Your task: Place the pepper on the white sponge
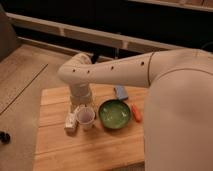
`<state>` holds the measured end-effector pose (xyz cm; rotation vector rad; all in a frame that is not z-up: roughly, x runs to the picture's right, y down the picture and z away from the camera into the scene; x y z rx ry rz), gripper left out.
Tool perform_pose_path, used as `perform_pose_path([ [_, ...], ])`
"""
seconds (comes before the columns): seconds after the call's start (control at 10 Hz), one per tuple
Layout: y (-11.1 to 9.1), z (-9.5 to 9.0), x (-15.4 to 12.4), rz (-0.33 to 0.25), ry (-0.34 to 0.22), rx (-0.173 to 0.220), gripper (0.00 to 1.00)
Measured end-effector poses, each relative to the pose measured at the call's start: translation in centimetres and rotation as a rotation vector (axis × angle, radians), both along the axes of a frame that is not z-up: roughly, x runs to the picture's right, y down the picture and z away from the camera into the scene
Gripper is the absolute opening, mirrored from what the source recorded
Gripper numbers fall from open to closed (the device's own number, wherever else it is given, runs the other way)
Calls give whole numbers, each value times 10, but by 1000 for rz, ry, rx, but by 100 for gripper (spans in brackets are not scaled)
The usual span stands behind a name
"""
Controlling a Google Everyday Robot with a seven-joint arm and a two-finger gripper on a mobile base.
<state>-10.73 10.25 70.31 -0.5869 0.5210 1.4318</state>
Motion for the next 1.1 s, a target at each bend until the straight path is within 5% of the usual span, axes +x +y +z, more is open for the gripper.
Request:
perform_pose_path([
  [0.2,-11,2,4,-25,-18,42,65],
  [0.5,-81,3,58,-162,-57,259,65],
  [0.6,-97,1,75,-193,-52,304,65],
  [0.9,-98,1,73,-202,-61,312,65],
  [1.1,-92,10,88,-152,-40,309,65],
])
